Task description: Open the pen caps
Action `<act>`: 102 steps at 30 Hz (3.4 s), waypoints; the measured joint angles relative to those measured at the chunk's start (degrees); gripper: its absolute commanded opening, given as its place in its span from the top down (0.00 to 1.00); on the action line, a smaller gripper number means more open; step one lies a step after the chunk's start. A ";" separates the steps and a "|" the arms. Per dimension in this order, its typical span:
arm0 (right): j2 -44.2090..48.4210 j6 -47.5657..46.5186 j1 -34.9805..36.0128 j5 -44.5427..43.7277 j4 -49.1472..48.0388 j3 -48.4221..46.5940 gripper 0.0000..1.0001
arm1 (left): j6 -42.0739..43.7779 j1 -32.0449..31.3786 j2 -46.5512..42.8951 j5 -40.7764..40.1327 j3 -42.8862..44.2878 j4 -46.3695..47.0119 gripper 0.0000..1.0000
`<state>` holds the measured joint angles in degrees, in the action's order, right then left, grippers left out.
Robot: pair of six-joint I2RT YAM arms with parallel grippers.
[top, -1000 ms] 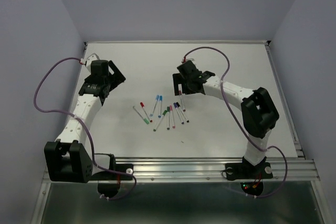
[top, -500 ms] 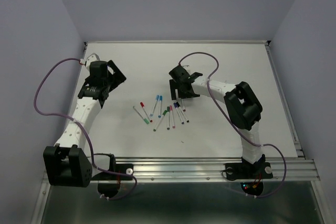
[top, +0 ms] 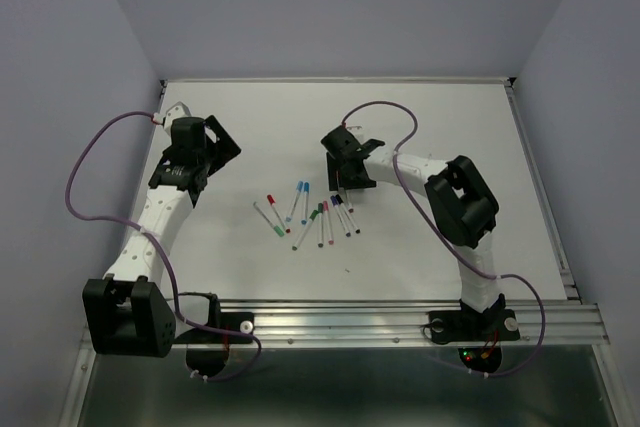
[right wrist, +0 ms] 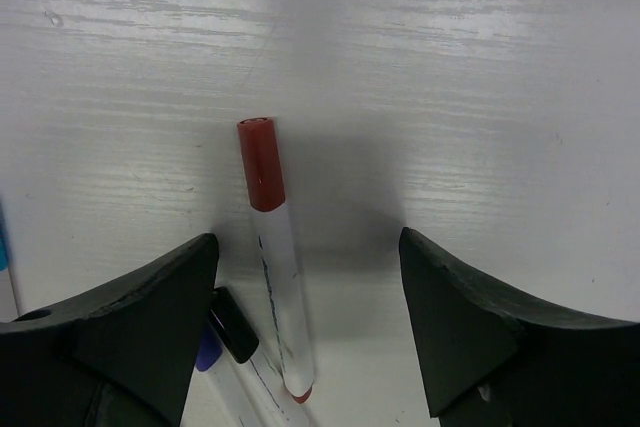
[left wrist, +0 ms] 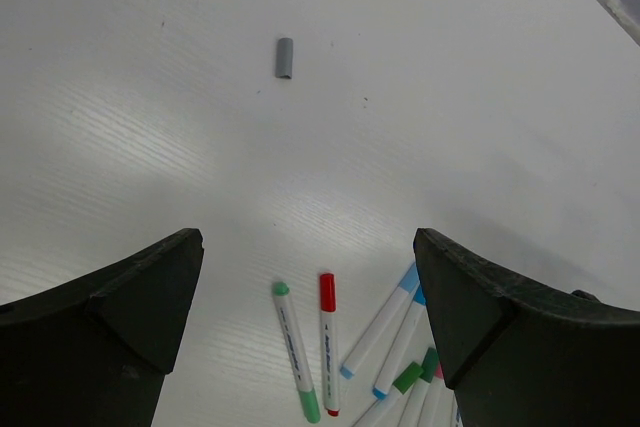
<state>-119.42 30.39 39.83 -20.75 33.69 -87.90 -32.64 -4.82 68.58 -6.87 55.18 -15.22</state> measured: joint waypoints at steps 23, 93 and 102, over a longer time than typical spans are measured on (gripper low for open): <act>2.45 -0.11 0.00 3.85 -3.63 4.81 0.79 | 0.02 0.00 -0.07 -0.04 -0.02 0.02 0.01; 35.76 -14.32 -1.14 45.42 -31.61 19.37 0.99 | -11.41 -24.39 1.01 20.44 -4.83 31.34 0.33; 35.74 -14.32 -1.14 45.62 -31.52 19.41 0.99 | -11.74 -24.46 1.01 19.91 -4.83 31.76 0.45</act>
<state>-83.68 16.08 38.70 24.86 2.17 -68.49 -44.38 -29.28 69.58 13.04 50.35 16.53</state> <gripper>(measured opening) 0.165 0.594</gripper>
